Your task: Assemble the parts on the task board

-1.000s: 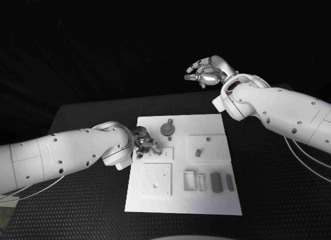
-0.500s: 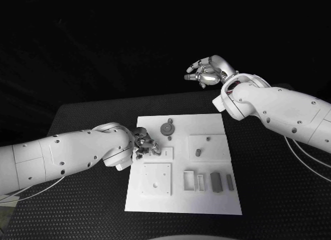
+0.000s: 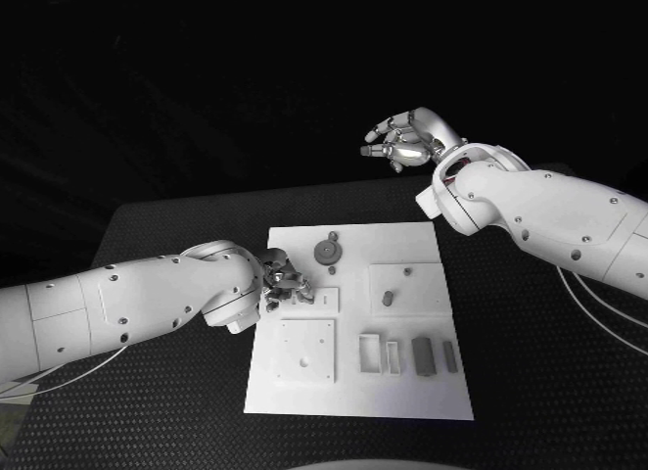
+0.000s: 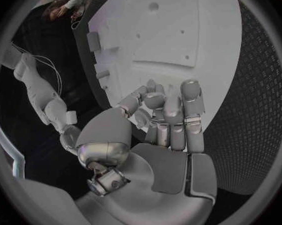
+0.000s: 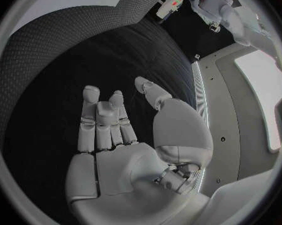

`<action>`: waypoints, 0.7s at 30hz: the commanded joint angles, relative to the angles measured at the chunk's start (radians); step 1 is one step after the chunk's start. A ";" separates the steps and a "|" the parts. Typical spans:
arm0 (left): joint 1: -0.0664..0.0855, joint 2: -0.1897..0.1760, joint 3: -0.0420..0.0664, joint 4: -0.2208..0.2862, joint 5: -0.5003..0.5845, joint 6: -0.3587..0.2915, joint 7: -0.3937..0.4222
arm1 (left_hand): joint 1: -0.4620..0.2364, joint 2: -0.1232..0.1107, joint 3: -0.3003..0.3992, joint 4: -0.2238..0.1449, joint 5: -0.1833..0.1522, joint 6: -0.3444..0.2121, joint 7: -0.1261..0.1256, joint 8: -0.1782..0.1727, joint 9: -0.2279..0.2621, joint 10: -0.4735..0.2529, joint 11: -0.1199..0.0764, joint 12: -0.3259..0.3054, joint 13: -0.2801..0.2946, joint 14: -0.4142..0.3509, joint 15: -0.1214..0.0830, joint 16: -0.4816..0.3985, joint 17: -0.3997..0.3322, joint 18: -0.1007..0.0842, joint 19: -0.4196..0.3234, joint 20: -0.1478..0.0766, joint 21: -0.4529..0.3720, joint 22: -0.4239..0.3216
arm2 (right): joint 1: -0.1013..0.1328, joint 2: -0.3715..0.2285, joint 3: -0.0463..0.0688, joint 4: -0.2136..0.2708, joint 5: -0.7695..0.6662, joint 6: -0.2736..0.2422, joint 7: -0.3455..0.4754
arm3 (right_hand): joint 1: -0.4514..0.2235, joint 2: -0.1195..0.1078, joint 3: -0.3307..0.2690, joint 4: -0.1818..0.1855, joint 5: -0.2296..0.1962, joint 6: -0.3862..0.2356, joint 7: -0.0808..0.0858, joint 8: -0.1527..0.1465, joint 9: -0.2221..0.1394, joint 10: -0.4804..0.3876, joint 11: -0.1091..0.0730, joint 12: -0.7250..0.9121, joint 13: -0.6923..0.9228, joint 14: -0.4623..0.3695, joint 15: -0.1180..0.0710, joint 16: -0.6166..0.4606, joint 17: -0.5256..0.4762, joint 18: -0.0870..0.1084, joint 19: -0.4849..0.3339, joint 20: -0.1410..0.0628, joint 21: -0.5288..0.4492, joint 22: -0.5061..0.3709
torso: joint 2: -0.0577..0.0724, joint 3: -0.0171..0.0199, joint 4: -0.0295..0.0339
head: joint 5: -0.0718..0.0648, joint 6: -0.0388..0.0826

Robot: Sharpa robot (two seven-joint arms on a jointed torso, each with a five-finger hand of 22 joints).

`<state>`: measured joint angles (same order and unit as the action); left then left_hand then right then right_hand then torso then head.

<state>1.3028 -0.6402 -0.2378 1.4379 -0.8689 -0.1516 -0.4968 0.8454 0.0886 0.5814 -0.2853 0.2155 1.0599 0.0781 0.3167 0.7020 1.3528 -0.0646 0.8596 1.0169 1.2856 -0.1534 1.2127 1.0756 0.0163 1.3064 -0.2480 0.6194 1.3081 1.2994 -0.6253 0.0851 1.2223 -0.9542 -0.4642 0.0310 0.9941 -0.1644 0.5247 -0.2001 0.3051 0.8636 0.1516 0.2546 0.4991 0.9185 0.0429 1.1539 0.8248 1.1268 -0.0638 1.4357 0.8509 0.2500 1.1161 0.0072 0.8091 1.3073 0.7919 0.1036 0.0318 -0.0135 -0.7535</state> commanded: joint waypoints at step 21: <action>-0.008 0.002 -0.001 0.023 -0.107 0.023 0.006 | 0.005 -0.004 0.017 -0.001 0.004 0.128 -0.067 -0.004 0.093 -0.029 -0.034 0.013 -0.007 -0.043 -0.045 0.016 -0.015 0.030 0.025 -0.031 0.009 0.021 | 0.000 -0.003 0.001 0.005 0.003 0.019 0.003 | -0.007 0.014 -0.001 -0.007 0.004 0.001 0.008 -0.005 -0.002 -0.007 0.004 0.004 0.001 -0.008 0.003 -0.006 0.002 0.012 -0.008 0.003 -0.005 0.019 | -0.001 0.0005 0.0001 | 0.000 -0.004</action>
<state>1.2984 -0.6409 -0.2377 1.4529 -0.9187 -0.1539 -0.4971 0.8430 0.0908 0.5889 -0.2874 0.2102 1.0599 0.0781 0.3085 0.7481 1.3529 -0.0646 0.8685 1.0104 1.2836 -0.1514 1.2272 1.0613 0.0163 1.3080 -0.2464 0.6233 1.3078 1.2993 -0.6277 0.0850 1.2258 -0.9533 -0.4592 0.0304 0.9899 -0.1602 0.5247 -0.2001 0.3051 0.8656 0.1534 0.2546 0.4983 0.9149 0.0465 1.1537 0.8248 1.1268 -0.0637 1.4357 0.8517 0.2501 1.1127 0.0106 0.8091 1.3073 0.7913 0.1041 0.0318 -0.0128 -0.7563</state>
